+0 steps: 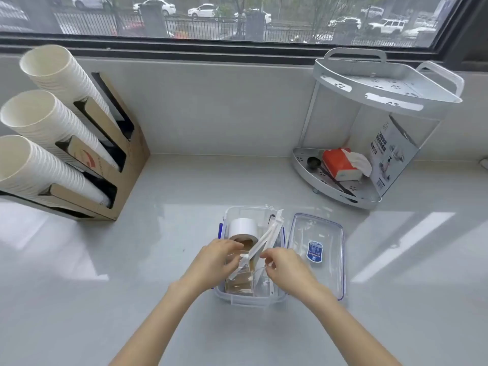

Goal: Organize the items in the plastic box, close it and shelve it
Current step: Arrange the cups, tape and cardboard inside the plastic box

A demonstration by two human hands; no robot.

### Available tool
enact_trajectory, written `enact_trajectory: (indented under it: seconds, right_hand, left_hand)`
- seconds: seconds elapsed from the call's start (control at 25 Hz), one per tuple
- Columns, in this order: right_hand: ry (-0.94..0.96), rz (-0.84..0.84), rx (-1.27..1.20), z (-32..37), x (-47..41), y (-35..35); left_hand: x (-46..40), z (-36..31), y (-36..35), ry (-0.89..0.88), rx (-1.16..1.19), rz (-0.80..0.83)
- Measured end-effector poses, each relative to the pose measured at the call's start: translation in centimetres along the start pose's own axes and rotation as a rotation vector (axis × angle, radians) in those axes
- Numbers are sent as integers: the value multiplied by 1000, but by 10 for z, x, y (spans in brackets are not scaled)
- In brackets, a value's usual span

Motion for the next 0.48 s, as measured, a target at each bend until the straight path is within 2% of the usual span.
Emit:
enact_trajectory:
  seconds: [0.24,0.48]
  right_hand:
    - [16,-2,246,-1,-5,-14]
    - [27,-50,125,0,2,-7]
  left_hand:
    - [-1,-2,-7,0,-196,85]
    - [3,-6,-7,6,-219,30]
Point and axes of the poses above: each hand's wrist, its own x-axis away from the middle knuckle, its own y-axis out of the back of the hand, z = x × y, the point moved 1 cm from there along -x, towards the middle knuckle, and after that the axes turned 8 degrees about z, right-handed, at the moved point
